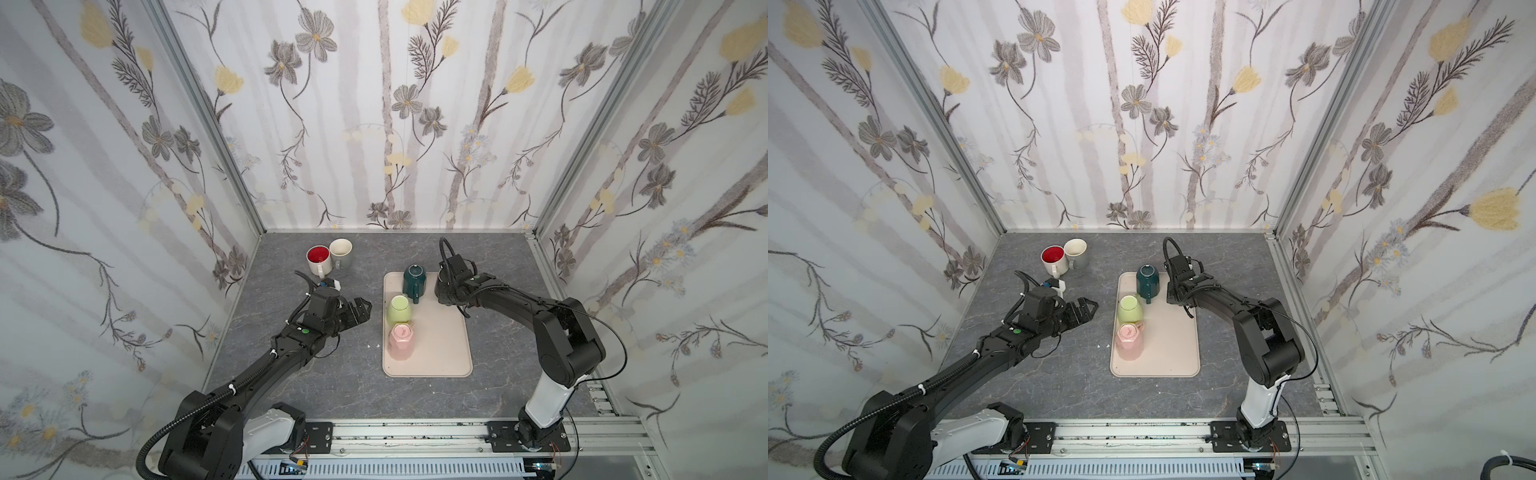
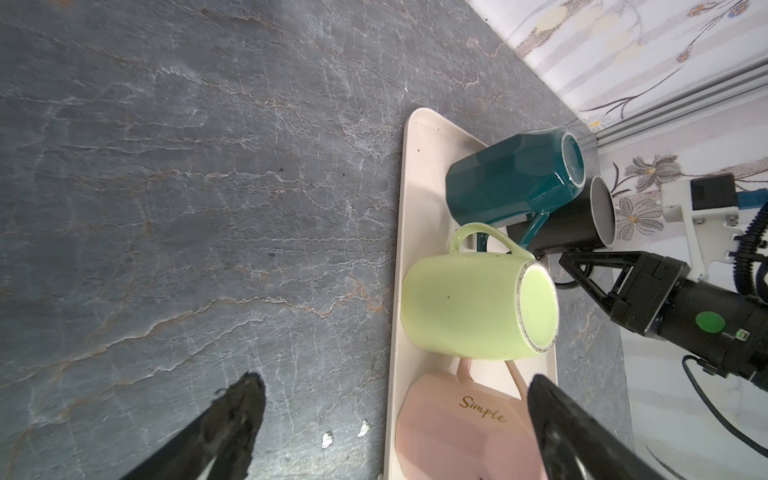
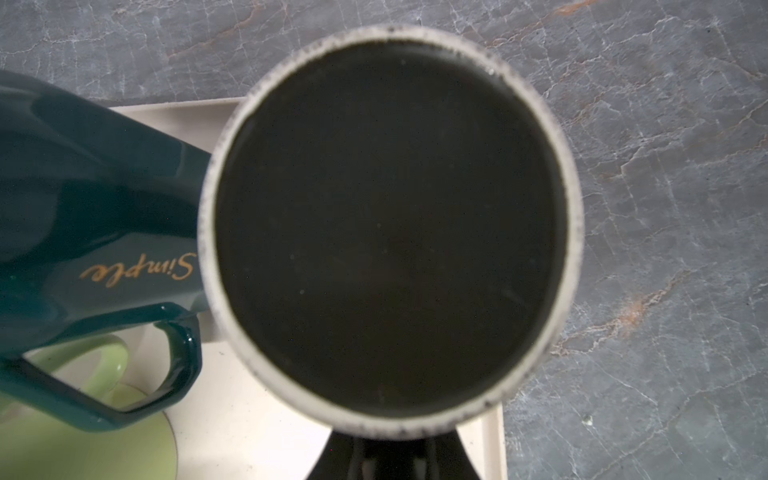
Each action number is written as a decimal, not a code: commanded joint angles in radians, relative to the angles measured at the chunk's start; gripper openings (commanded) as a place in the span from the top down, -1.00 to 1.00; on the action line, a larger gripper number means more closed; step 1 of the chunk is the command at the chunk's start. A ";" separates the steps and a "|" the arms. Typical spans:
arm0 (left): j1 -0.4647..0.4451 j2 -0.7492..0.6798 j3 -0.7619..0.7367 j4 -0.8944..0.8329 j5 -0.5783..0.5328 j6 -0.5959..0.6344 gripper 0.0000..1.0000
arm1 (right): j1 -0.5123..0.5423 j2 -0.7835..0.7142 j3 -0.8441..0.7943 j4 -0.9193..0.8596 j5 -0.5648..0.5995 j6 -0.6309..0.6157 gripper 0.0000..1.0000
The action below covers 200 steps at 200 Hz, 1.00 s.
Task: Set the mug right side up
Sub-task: 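Lower the right gripper and close it on the black mug's bottom, then lift the black mug with the right gripper while the left gripper rises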
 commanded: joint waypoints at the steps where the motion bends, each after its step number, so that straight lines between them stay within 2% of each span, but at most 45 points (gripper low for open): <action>1: 0.000 -0.001 -0.001 0.029 0.000 -0.001 -1.00 | -0.004 -0.004 0.005 -0.013 0.027 0.002 0.80; 67: -0.004 -0.029 -0.032 0.047 0.005 -0.005 -1.00 | -0.002 -0.058 -0.054 0.005 -0.047 0.034 0.90; 103: -0.004 0.020 -0.022 0.074 0.026 -0.005 -1.00 | 0.006 -0.119 -0.108 0.028 -0.102 0.057 1.00; 138: -0.022 0.032 -0.017 0.087 0.049 -0.031 -1.00 | 0.012 -0.174 -0.147 0.056 -0.141 0.074 1.00; 200: -0.041 -0.017 -0.030 0.062 0.018 -0.046 -1.00 | 0.022 -0.234 -0.184 0.094 -0.214 0.096 1.00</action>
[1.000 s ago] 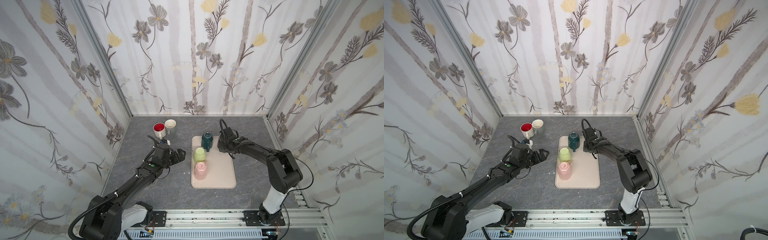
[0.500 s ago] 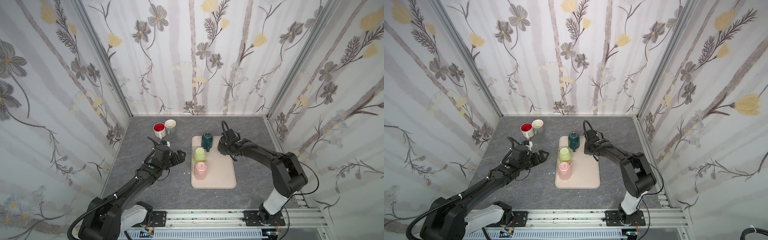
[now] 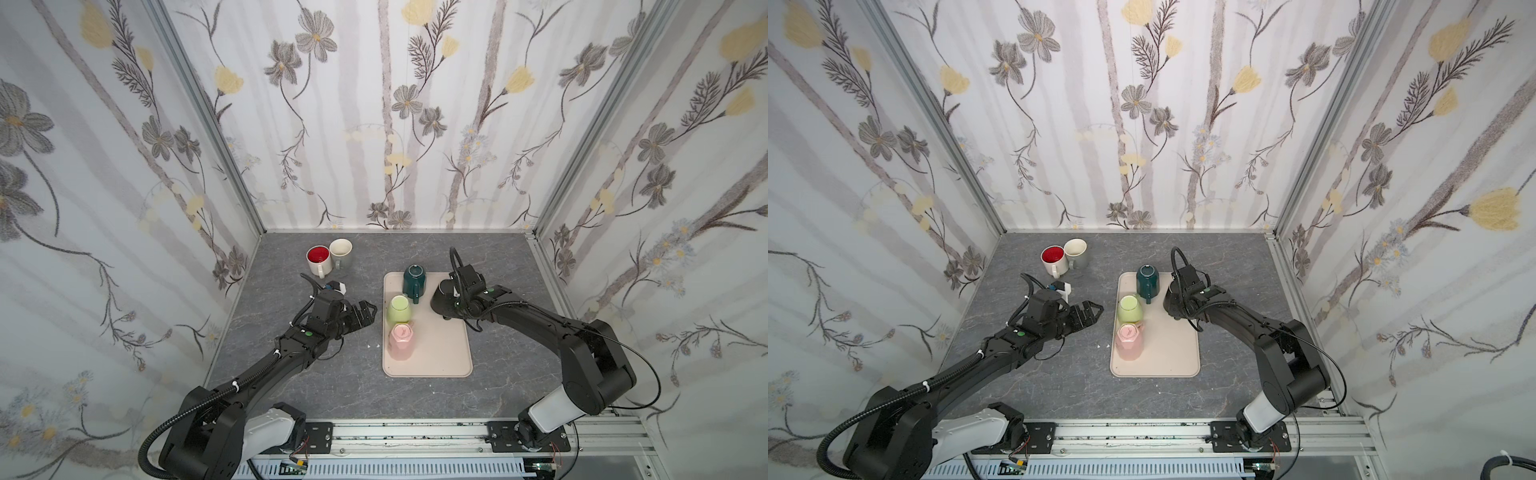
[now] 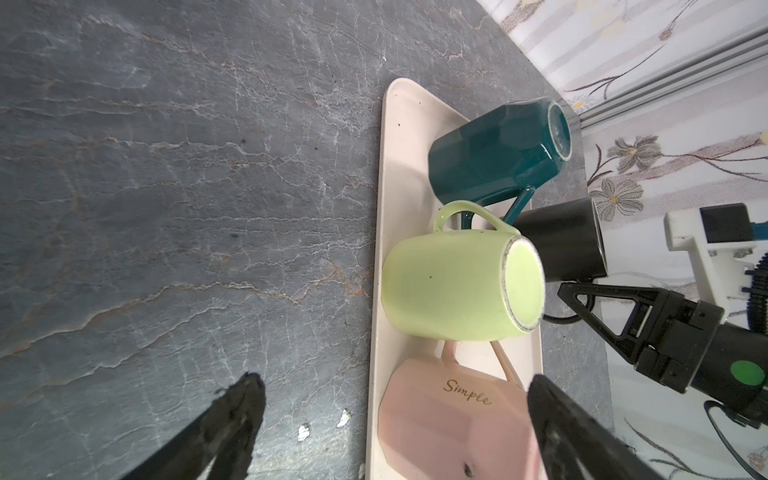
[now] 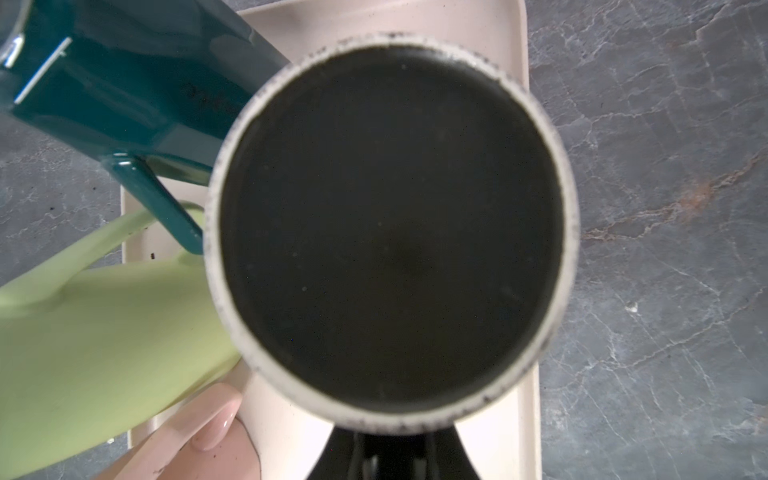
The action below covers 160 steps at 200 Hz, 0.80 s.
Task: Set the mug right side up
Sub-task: 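Lift the black mug with the right gripper while the left gripper rises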
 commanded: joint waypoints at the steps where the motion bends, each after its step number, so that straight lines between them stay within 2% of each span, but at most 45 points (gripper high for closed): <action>1: -0.004 -0.022 -0.002 0.010 -0.018 -0.018 -1.00 | 0.002 -0.024 -0.005 0.101 -0.031 0.023 1.00; 85: -0.024 -0.061 0.017 0.002 -0.028 -0.028 -1.00 | 0.006 -0.124 -0.030 0.143 -0.096 0.056 1.00; 160: -0.054 -0.062 0.025 0.031 -0.029 -0.063 -1.00 | 0.005 -0.275 -0.028 0.182 -0.167 0.085 1.00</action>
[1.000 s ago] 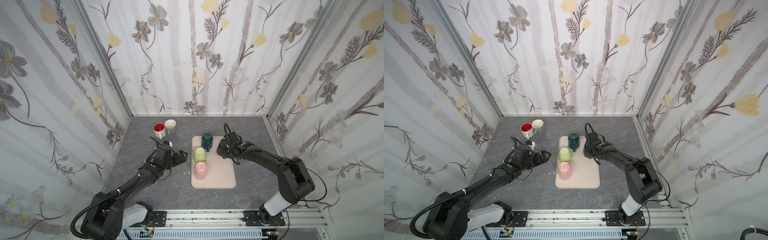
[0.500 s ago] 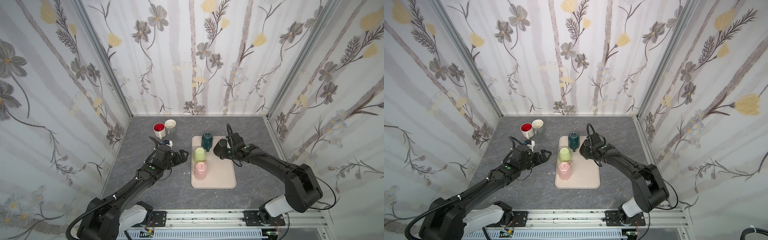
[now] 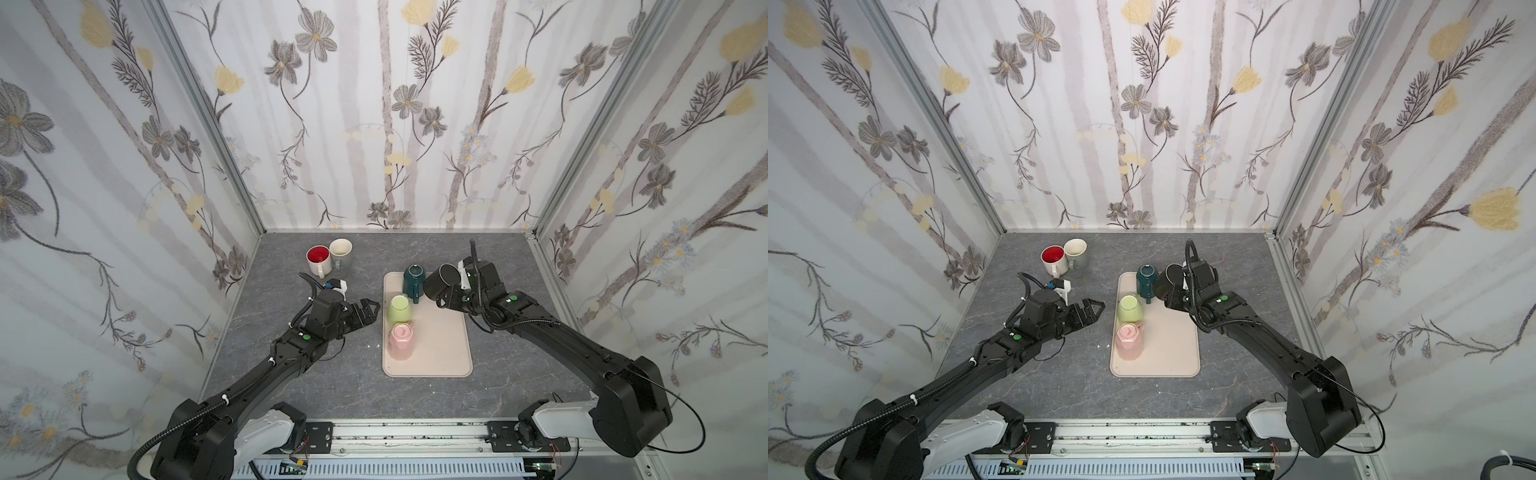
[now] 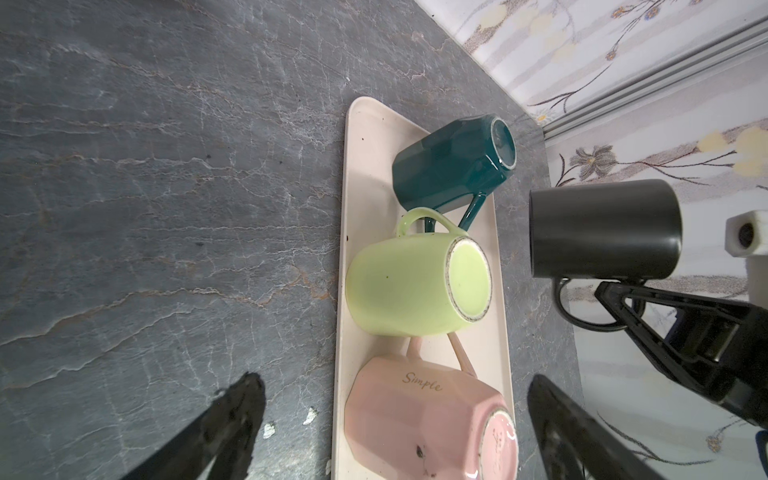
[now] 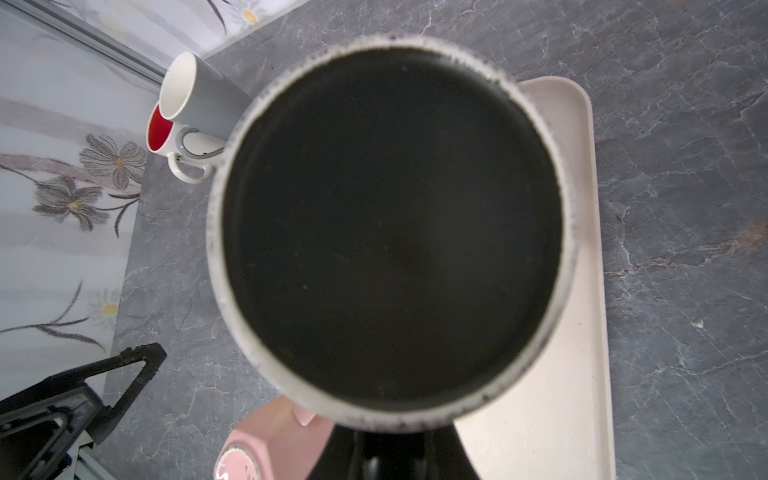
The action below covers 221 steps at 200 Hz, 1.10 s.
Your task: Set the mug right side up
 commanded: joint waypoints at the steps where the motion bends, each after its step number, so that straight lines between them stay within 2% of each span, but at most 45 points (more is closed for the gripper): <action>1: -0.011 -0.004 0.011 0.037 -0.010 -0.029 -1.00 | 0.000 -0.034 0.008 0.107 -0.037 0.017 1.00; 64: -0.082 0.020 0.046 0.067 -0.045 -0.060 -1.00 | 0.000 -0.168 -0.033 0.220 -0.079 0.043 1.00; 110: -0.139 0.066 0.103 0.120 -0.032 -0.086 -1.00 | 0.001 -0.253 -0.076 0.317 -0.088 0.058 1.00; 172: -0.196 0.138 0.142 0.245 -0.017 -0.151 -1.00 | 0.006 -0.292 -0.103 0.367 -0.132 0.086 1.00; 221: -0.215 0.149 0.142 0.345 0.040 -0.171 -1.00 | 0.010 -0.318 -0.131 0.411 -0.154 0.114 1.00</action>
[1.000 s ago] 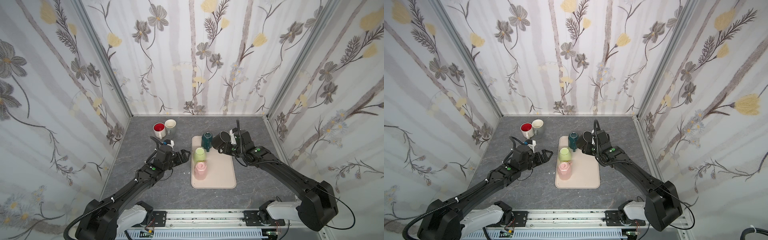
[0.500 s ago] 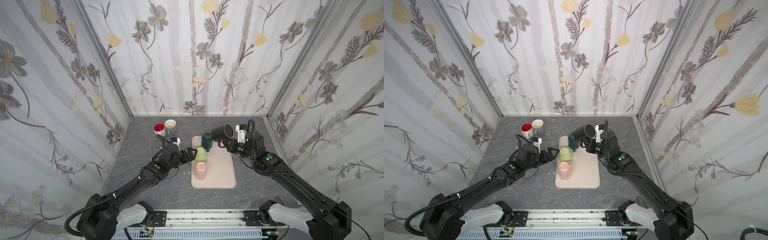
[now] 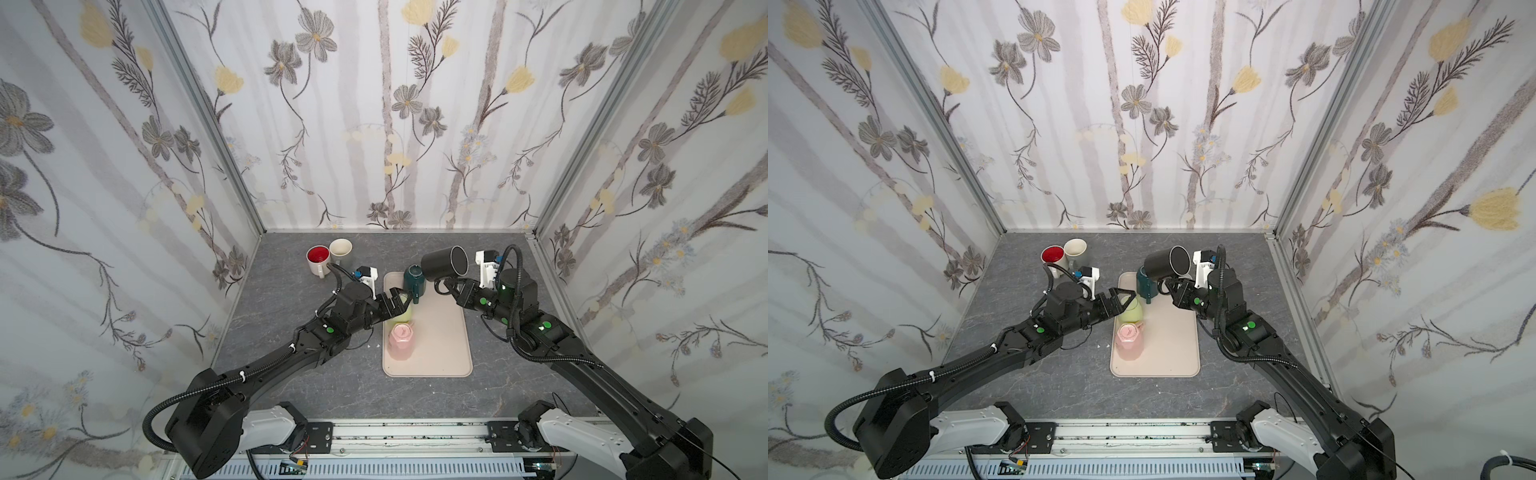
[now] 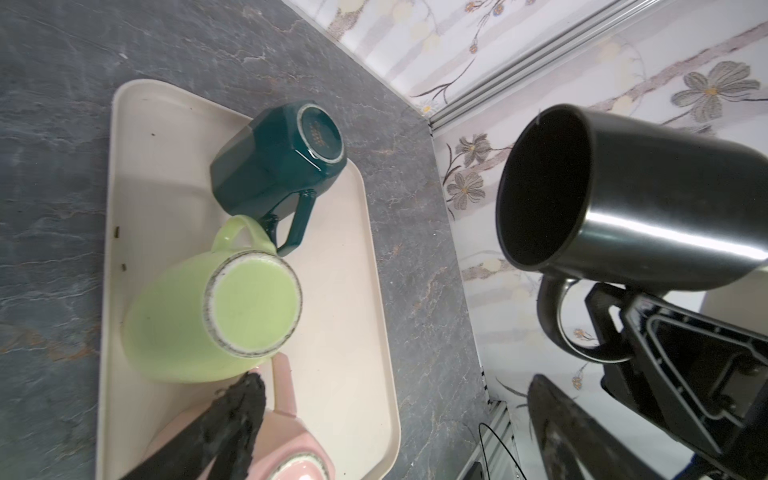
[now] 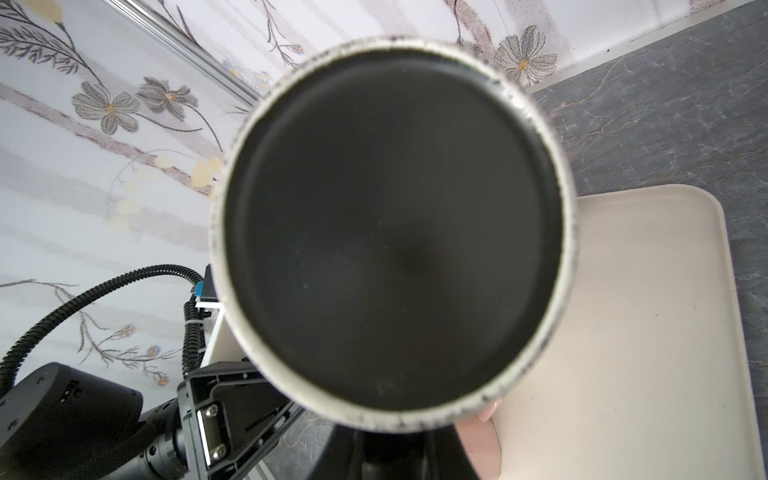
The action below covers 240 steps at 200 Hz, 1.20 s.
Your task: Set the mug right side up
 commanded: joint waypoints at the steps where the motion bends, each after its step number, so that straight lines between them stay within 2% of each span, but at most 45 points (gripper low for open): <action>1: -0.007 -0.001 0.005 0.096 0.027 -0.025 -1.00 | 0.002 -0.007 -0.002 0.168 -0.019 0.013 1.00; 22: -0.017 -0.006 -0.005 0.133 0.027 -0.033 -1.00 | 0.003 -0.006 -0.008 0.192 -0.030 0.016 1.00; 51: -0.019 0.010 -0.002 0.215 0.097 -0.056 -1.00 | 0.005 -0.025 -0.040 0.264 -0.037 0.030 1.00; 89: -0.024 0.012 -0.004 0.282 0.126 -0.094 -1.00 | 0.006 -0.026 -0.057 0.324 -0.057 0.046 1.00; 178: -0.038 0.123 0.050 0.409 0.168 -0.121 -1.00 | 0.016 -0.017 -0.076 0.407 -0.094 0.087 1.00; 240: -0.037 0.213 0.081 0.586 0.195 -0.210 -0.96 | 0.028 -0.017 -0.087 0.441 -0.111 0.114 1.00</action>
